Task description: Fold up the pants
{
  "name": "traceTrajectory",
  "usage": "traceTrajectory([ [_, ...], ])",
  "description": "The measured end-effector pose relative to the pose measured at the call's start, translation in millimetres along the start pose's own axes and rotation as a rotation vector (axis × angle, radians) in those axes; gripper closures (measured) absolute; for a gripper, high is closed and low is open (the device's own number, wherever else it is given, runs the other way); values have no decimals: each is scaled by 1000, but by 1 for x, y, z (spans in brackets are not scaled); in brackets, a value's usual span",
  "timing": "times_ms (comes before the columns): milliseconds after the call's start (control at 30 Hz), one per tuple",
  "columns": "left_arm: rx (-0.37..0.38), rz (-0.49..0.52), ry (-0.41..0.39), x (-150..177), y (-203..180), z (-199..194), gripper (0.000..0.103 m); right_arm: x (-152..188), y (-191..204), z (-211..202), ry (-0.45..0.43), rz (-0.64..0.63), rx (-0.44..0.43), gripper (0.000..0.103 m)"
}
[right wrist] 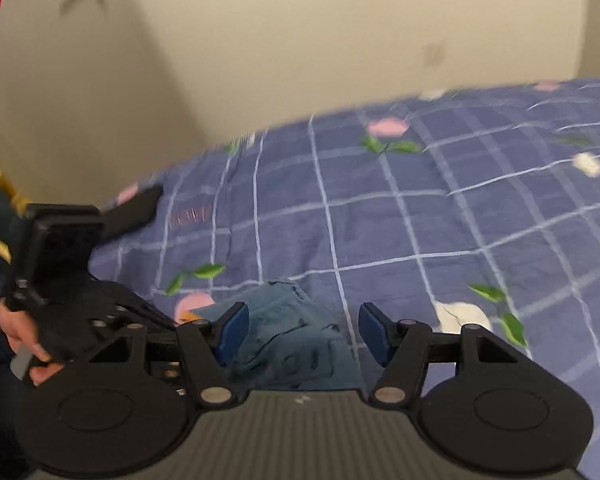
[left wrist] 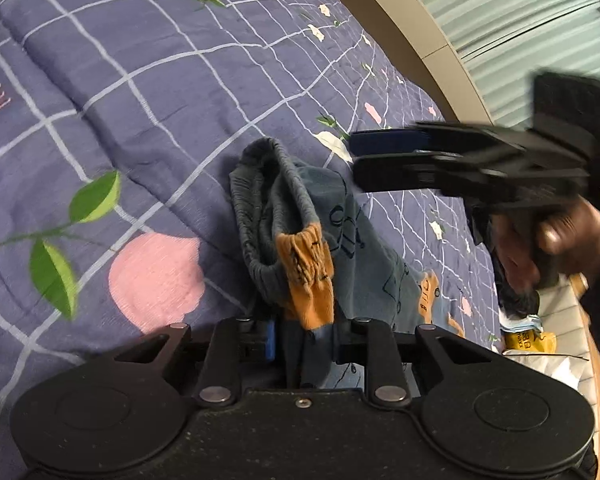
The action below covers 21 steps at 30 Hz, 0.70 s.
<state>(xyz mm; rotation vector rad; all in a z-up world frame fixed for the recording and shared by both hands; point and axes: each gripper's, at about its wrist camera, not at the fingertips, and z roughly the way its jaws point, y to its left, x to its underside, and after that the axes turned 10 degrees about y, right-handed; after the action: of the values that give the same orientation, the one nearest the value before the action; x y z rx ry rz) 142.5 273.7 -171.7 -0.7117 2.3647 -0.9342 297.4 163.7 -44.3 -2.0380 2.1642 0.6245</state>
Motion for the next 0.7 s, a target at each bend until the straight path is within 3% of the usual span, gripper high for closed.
traceTrajectory([
  [133, 5, 13, -7, 1, 1, 3, 79, -21, -13, 34, 199, -52, -74, 39],
  [200, 0, 25, -10, 2, -1, 5, 79, -28, -19, 46, 254, -52, -109, 40],
  [300, -4, 31, -8, 7, -1, 2, 79, -35, -21, 62, 306, -70, -194, 62],
  [367, -5, 33, -9, 7, -2, 1, 79, -36, -16, 68, 308, -133, -179, 64],
  [533, -15, 43, -15, 8, -5, 0, 83, -34, -19, 60, 256, -135, -176, 84],
  [700, -39, 71, -28, 10, -16, -5, 87, -28, -15, 38, 187, -138, -155, 87],
])
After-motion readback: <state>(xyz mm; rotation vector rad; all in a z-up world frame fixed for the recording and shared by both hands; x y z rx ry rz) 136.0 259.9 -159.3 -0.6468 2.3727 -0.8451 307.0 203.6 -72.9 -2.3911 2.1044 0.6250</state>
